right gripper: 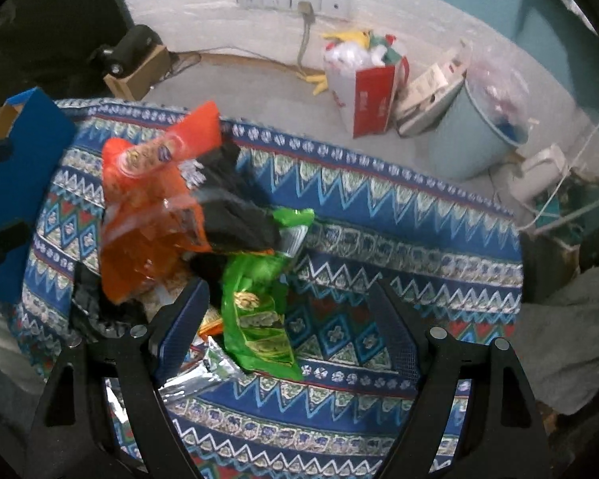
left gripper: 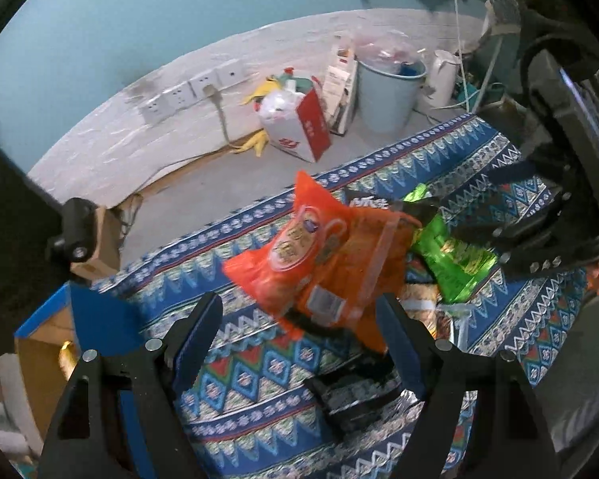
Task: Organize snacks
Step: 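Grasp the green snack bag with the right tool while the left tool grasps the orange-brown bag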
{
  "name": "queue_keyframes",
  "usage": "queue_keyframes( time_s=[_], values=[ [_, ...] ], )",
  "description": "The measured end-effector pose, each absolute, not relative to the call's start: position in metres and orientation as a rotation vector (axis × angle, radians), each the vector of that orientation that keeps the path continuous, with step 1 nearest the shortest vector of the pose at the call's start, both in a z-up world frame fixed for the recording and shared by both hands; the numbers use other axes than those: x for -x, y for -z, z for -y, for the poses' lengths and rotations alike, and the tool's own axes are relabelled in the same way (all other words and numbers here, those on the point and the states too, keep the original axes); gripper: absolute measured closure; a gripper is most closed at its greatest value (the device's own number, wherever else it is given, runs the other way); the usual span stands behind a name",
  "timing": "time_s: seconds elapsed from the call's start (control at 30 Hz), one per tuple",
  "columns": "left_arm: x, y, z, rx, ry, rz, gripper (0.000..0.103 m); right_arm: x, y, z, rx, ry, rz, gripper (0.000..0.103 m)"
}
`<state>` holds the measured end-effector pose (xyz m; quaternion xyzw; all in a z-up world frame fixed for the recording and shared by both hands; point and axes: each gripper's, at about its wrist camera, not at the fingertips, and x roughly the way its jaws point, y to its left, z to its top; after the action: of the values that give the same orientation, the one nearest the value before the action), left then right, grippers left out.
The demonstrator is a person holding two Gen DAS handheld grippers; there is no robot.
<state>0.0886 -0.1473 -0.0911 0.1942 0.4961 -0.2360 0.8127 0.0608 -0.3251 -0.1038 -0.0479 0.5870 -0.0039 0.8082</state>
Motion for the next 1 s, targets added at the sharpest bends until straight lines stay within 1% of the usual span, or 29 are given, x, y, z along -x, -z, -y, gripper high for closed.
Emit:
queue_keyframes(
  time_s=[0.23,0.43,0.5,0.57,0.63,0.73,0.83,1.0],
  values=[
    [-0.095,0.121,0.159,-0.420,0.529,-1.106,0.022,-0.067,0.135,0.326,0.067,0.001,-1.280,0.021],
    [-0.103,0.136,0.161,-0.358,0.541,-1.154,0.022,-0.069,0.159,0.325,0.050,0.002,-1.294,0.022],
    [-0.104,0.138,0.163,-0.347,0.550,-1.161,0.022,-0.068,0.166,0.322,0.065,-0.006,-1.302,0.025],
    [-0.105,0.141,0.167,-0.348,0.556,-1.167,0.022,-0.068,0.169,0.323,0.060,-0.028,-1.300,0.037],
    [-0.105,0.144,0.172,-0.353,0.568,-1.175,0.022,-0.068,0.173,0.324,0.056,-0.039,-1.308,0.043],
    [-0.105,0.147,0.178,-0.349,0.586,-1.185,0.022,-0.067,0.178,0.327,0.065,-0.034,-1.322,0.055],
    [-0.106,0.151,0.190,-0.348,0.600,-1.202,0.022,-0.065,0.180,0.333,0.051,-0.028,-1.325,0.060],
    [-0.107,0.157,0.208,-0.369,0.615,-1.208,0.022,-0.057,0.175,0.343,0.043,-0.001,-1.295,0.061]
  ],
)
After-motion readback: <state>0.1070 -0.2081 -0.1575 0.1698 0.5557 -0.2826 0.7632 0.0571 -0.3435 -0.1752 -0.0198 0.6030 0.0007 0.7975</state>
